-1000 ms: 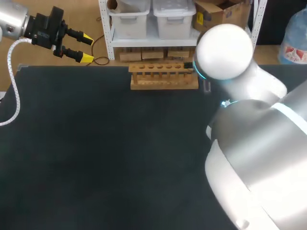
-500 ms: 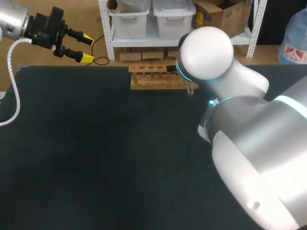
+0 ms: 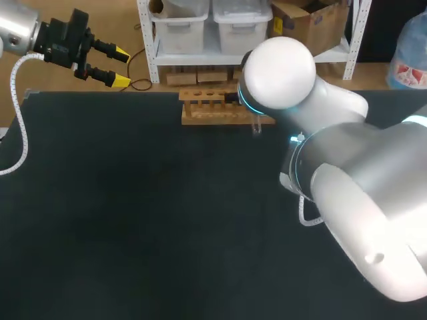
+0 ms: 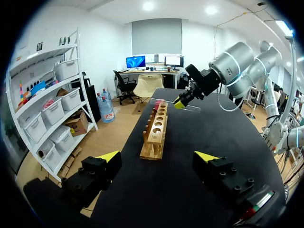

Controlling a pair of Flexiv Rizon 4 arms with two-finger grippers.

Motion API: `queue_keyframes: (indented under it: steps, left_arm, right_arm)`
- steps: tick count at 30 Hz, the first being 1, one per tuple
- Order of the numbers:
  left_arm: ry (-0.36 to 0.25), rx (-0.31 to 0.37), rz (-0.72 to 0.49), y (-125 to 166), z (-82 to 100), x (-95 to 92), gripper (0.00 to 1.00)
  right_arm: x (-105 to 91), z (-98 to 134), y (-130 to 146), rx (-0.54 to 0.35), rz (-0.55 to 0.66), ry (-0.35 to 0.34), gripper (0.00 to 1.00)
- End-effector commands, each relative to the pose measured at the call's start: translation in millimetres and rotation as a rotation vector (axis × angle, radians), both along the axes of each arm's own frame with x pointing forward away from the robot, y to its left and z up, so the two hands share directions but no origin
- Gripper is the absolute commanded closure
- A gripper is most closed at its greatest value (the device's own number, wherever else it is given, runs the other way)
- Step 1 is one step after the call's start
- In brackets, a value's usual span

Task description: Grasp the test tube, adjust it, and insert it.

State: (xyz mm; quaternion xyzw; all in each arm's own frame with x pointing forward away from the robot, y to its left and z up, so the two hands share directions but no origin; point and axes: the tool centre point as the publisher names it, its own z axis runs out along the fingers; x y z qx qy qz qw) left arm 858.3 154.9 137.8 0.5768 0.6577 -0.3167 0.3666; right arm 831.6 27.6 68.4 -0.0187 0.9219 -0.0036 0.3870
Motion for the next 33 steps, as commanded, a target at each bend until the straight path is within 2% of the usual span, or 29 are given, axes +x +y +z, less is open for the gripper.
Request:
queue_keyframes:
  steps: [1, 11, 33]
  left_arm:
    - [-0.006, 0.0, 0.005, -0.4, -0.5, -2.7, 0.0]
    - [-0.006, 0.0, 0.005, -0.4, -0.5, -2.7, 0.0]
    - [-0.006, 0.0, 0.005, -0.4, -0.5, -2.7, 0.0]
  right_arm:
    - [-0.5, -0.8, 3.4, 0.002, -0.003, 0.014, 1.0]
    - [-8.2, -7.0, 10.5, 0.016, -0.002, 0.033, 1.0]
    - [-1.9, -29.8, 19.4, 0.021, 0.01, 0.1, 1.0]
